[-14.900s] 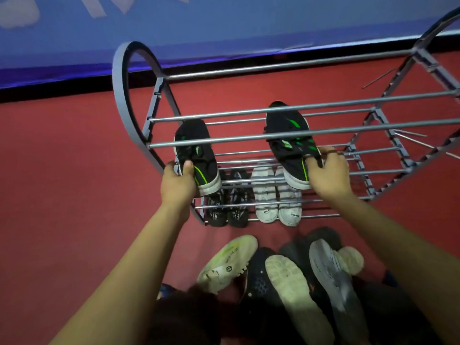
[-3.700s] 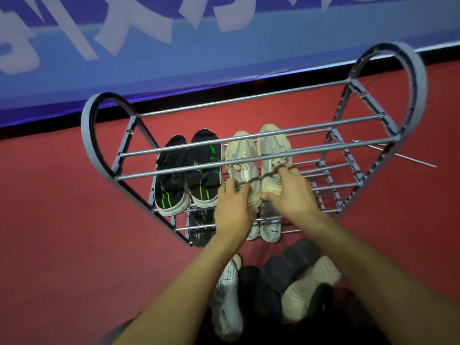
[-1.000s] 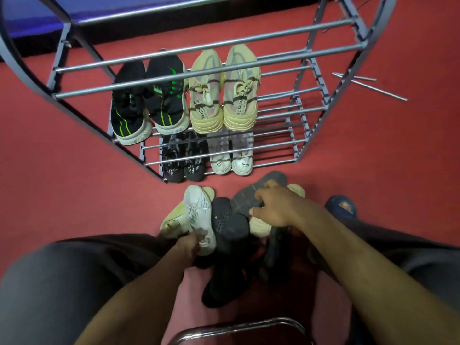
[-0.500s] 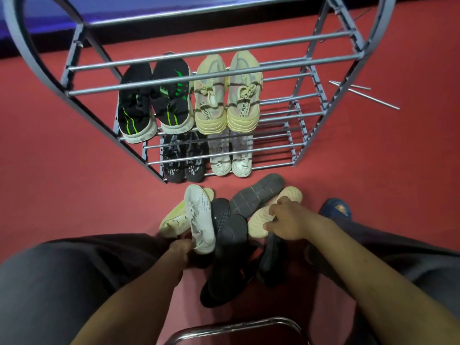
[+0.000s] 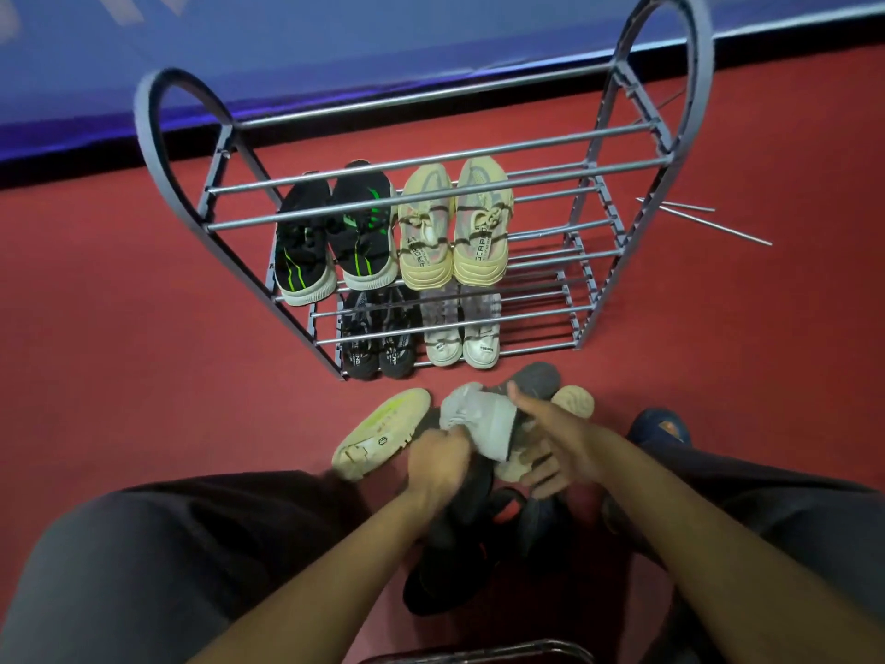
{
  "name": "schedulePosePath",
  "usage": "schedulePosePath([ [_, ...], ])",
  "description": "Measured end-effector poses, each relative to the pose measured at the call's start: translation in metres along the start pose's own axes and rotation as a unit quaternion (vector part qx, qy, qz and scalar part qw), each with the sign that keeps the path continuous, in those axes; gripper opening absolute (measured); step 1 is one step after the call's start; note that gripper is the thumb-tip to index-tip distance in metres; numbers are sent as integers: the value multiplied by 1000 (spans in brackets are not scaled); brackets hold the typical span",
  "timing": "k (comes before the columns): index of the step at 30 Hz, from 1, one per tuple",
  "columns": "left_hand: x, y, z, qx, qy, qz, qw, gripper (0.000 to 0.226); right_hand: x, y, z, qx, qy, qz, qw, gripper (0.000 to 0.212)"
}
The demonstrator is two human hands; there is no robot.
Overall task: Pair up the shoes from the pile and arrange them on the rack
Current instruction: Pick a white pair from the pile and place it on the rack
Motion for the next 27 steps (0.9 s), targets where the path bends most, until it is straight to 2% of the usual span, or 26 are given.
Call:
schedulePosePath([
  [2, -12, -21, -5, 80, 20, -82, 993, 51, -4, 0, 1, 42, 26, 15, 999, 84],
  [4, -23, -33, -9, 114, 47, -138, 983, 42, -4, -2, 2, 37, -9, 36, 999, 61],
  [5, -26, -34, -10, 120, 49, -158, 979, 40, -1, -4, 3, 34, -33, 39, 998, 57],
  [9, -24, -30, -9, 87, 39, -185, 978, 32, 20, -15, 10, 41, -58, 14, 997, 68],
  [11, -19, -28, -8, 56, 30, -185, 981, 32, 10, -14, 8, 55, -63, 3, 996, 59],
  [14, -13, -23, -11, 2, 44, -158, 986, 33, -10, -11, 5, 70, -92, -3, 993, 24],
  [15, -11, -19, -12, -8, 53, -153, 987, 33, -4, -11, 6, 77, -92, 6, 993, 21],
  [18, -8, -8, -19, -10, 96, -126, 987, 33, 6, -15, 13, 49, -103, 7, 993, 44],
  [20, 0, 12, -24, 4, 126, -89, 988, 29, 18, -21, 24, 21, -119, -6, 993, 45],
  [23, 21, 58, -17, 66, 158, -23, 985, 25, 28, -21, 42, 36, -171, 10, 985, 53],
  [24, 28, 71, -11, 100, 163, -5, 982, 22, 24, -20, 42, 56, -178, 10, 982, 50],
  [27, 49, 100, 15, 219, 167, 30, 961, 41, 11, -13, 40, 72, -170, 14, 983, 23],
])
Point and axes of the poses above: each hand's wrist, its own x-axis towards the middle knuckle, its own z-axis out of the back of the hand, y = z × x, the point moved 5 cm from there along x, towards the middle knuckle, and after that the axes turned 13 degrees about -z, right-handed, at the moved point
